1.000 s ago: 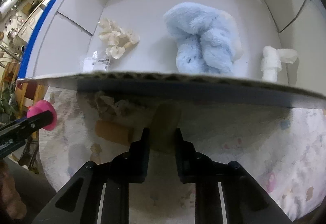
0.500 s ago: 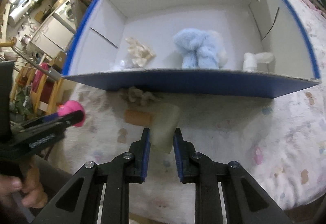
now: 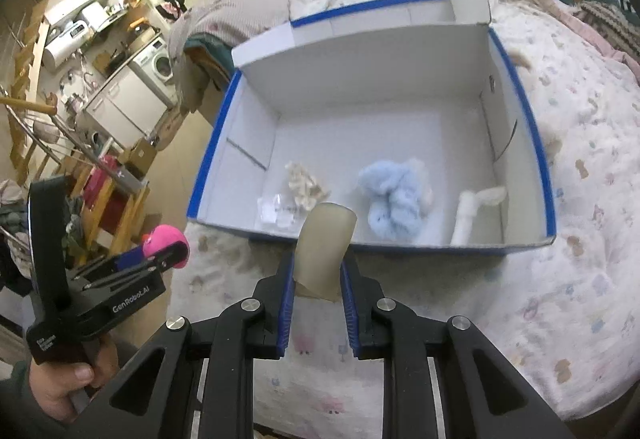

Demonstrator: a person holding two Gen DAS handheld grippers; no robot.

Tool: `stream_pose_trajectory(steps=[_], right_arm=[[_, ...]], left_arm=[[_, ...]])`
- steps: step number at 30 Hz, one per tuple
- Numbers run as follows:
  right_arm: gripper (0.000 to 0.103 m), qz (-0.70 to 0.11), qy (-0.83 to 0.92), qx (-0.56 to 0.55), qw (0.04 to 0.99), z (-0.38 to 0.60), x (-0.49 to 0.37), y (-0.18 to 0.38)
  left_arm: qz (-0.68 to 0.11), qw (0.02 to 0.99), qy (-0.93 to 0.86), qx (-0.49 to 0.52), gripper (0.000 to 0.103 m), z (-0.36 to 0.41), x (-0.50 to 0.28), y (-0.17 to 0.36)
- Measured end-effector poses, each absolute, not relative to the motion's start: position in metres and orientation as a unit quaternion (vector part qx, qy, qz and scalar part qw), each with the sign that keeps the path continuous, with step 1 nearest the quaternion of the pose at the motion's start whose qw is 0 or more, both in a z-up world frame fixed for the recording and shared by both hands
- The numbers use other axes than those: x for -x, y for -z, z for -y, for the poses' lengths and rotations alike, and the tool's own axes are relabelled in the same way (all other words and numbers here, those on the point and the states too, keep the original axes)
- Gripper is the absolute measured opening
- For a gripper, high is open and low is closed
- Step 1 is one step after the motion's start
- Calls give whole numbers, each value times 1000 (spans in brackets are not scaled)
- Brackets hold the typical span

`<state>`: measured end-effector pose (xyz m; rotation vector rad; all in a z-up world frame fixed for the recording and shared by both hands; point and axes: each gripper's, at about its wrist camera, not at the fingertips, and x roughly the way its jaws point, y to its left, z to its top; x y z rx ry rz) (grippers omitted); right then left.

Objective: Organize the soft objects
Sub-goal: 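Carry the pink duck over the box with the left tool while the right tool grasps the tan roll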

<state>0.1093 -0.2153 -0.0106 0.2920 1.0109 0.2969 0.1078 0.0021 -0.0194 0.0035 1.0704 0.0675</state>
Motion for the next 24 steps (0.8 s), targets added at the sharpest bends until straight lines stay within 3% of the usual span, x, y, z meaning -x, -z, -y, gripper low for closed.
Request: stream_pose_trajectory(steps=[16,24], right_arm=[[24,-454,-127,-160,867,246,-161,-27],[24,-442,-132,-169,871,254,-186,-18]], left_arm=[[-471,881,7,-41,38,38,-157,-29],[-472,879,19,-61,38,51,-189,-21]])
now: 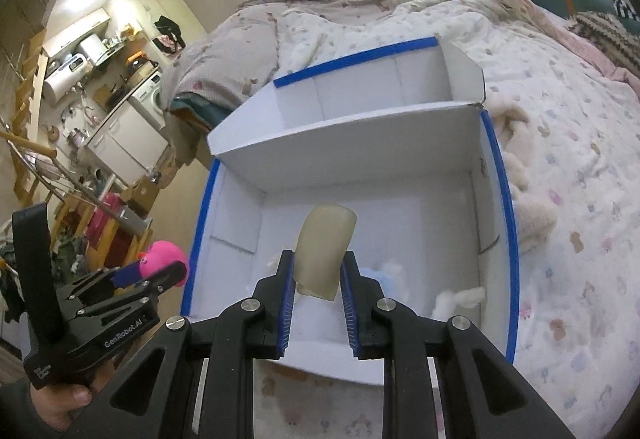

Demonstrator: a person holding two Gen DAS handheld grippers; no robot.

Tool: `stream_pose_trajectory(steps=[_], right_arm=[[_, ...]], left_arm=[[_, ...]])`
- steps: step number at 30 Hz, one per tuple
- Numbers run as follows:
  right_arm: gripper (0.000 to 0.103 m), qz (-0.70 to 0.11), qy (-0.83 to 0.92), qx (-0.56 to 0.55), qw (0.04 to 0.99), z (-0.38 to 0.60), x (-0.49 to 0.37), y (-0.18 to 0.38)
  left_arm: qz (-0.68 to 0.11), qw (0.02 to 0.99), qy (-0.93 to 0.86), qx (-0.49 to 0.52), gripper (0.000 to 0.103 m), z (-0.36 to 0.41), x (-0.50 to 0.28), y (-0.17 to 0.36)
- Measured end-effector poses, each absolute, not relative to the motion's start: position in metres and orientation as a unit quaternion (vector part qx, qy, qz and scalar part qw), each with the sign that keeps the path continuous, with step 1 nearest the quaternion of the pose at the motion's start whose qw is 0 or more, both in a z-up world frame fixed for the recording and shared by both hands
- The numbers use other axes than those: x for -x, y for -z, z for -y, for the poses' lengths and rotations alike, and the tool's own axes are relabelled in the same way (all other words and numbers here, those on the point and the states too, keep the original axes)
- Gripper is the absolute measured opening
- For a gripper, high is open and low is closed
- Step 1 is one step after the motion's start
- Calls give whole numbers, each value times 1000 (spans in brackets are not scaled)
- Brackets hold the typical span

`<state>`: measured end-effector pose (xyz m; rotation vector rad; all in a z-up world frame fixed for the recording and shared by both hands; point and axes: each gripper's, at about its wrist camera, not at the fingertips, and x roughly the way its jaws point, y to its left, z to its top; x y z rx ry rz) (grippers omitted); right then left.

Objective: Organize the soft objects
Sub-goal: 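Carry the pink duck over the box with the left tool while the right tool grasps the tan roll, then lower both held items into the box and open both tools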

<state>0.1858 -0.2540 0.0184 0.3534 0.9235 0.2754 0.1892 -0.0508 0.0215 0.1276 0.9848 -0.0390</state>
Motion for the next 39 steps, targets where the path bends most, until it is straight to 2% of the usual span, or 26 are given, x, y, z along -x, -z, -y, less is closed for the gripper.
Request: stream_pose_trajectory(steps=[9,15,34,36,38,39], right_arm=[[24,-476,-114,-173,854,252,-201,21],[24,-511,-120,-166,835,237,-201,52],[25,-541,-124,-138,820,226,-212,77],[31,-545,-125,-144,817,227,-214,79],[41,-551,-126,-144,812,228,-213,82],[54,-550,-128,-144,812,228,-212,82]], left_arm=[[-501,864,24,-36,38,51,-206,22],[-491,869,23,-54,38,63,-211,32],[-529,845,15,-77,38,72,-229,66],[-529,845,13,-79,38,71,-229,68],[-532,843,16,-82,39,72,-230,69],[-533,842,17,-83,39,73,-231,69]])
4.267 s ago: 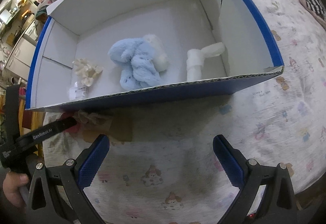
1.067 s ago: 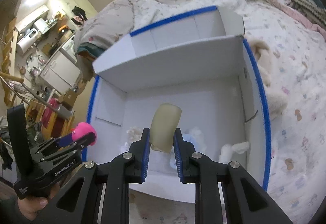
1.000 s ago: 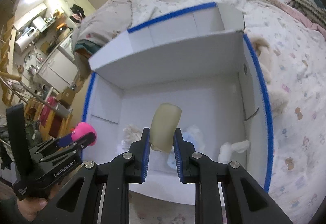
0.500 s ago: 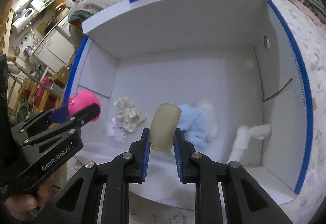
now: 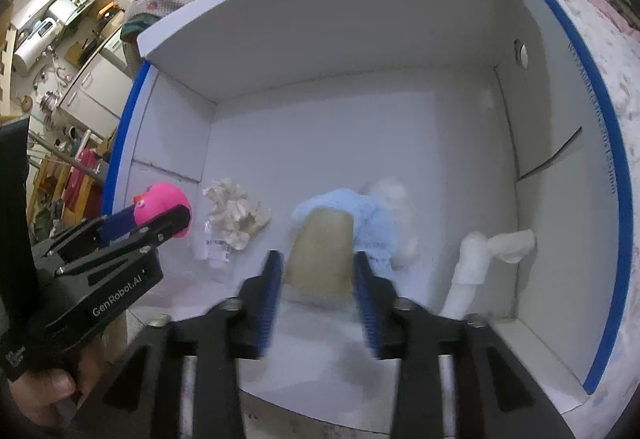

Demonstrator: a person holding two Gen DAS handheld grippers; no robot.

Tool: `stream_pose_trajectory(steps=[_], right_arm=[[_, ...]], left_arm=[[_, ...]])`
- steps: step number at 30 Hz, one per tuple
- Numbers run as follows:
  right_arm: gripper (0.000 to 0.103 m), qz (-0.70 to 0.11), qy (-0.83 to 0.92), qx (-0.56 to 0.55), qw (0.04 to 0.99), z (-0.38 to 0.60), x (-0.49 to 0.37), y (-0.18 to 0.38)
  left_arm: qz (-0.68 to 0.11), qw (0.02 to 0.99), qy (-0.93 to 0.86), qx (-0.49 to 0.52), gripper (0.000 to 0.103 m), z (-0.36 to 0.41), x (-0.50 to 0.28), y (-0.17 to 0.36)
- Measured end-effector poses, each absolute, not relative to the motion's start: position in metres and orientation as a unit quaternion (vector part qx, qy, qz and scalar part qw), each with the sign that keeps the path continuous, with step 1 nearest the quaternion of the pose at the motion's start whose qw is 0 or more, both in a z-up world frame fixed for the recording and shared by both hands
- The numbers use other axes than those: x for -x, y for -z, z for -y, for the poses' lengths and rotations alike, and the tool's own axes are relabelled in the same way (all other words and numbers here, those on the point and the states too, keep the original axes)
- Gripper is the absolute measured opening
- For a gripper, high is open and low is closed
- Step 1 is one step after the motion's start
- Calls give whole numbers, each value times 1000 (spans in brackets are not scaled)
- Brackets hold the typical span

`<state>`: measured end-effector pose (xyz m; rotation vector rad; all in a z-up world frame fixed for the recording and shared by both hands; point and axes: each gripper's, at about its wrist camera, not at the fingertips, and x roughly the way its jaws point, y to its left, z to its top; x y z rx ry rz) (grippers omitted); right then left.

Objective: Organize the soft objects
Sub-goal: 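Lower both held items into the box and open both tools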

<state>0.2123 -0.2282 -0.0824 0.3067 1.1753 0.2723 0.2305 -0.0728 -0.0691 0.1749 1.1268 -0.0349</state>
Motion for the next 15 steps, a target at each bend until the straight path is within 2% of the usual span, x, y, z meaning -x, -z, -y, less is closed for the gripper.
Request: stream_pose_trajectory(steps=[1,5,6,7,8,12,15], right_arm=[[62,-546,-127,-144,815,229,-211,82],[67,-540,-130,-149,818,234,-209,80],[76,-540,-131,-154,817,235,-210,80],[83,-539,-133,-157,817,235,-209,81],[85,-538,-134,-156,818,235,-209,80],[103,-525,-127,-142,829,233,-208,72],[103,-516,-124,-144,835,234,-206,68]], left_arm=[[-534,841,17,-83,39,73,-231,69],[-536,840,22,-82,39,74,-232,69],[-536,840,24,-83,39,74,-233,69],[-535,840,25,-85,41,74,-233,69],[-535,840,26,-86,43,75,-232,69],[-531,843,27,-88,59,76,-230,68],[-533,841,27,-86,61,76,-230,69]])
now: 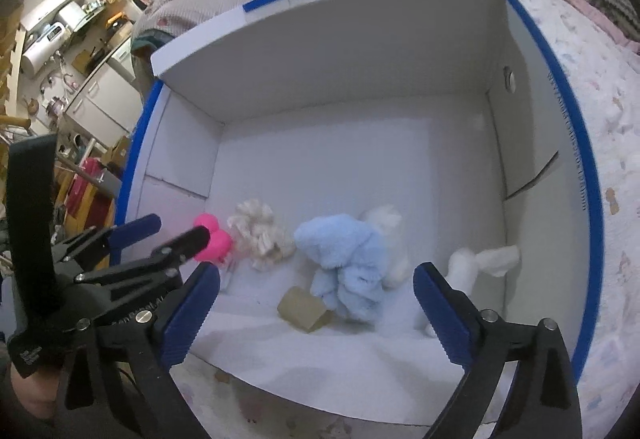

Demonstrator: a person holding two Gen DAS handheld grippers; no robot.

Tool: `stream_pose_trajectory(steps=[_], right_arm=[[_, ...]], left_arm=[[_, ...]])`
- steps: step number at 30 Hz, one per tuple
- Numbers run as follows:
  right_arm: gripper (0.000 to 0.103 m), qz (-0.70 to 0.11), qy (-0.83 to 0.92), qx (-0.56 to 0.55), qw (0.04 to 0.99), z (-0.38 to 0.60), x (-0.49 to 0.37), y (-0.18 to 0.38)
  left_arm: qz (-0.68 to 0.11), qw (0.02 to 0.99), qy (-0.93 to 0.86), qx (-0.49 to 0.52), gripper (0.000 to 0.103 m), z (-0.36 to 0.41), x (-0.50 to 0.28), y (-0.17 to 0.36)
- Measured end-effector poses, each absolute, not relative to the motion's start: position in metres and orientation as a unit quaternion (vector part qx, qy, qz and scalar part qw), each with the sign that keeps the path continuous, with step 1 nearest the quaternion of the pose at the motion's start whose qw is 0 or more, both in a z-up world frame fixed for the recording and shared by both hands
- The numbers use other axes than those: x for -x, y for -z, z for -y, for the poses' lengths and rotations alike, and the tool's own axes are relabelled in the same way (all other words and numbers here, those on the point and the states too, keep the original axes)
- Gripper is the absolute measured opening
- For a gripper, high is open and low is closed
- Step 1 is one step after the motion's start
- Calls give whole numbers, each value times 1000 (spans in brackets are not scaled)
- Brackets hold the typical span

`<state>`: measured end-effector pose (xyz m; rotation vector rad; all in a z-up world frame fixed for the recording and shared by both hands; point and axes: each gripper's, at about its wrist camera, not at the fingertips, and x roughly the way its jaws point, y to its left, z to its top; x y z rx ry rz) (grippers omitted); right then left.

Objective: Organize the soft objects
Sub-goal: 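Lower both held items into the box and open both tools, then withdraw both open tools from the box toward the bed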

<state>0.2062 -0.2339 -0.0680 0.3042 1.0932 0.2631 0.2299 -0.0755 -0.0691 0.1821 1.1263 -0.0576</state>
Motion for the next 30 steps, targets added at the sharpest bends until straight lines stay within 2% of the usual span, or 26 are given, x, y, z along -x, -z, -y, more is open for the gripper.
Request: stream_pose_trajectory(steps=[11,30], right_arm=[[103,-465,-80,-128,873,245,-199,51],[103,-464,-97,-117,873,232,-187,37]], left_arm=[[-508,856,35,-89,62,75,-222,53],[-495,866,27,-63,62,59,-200,28]])
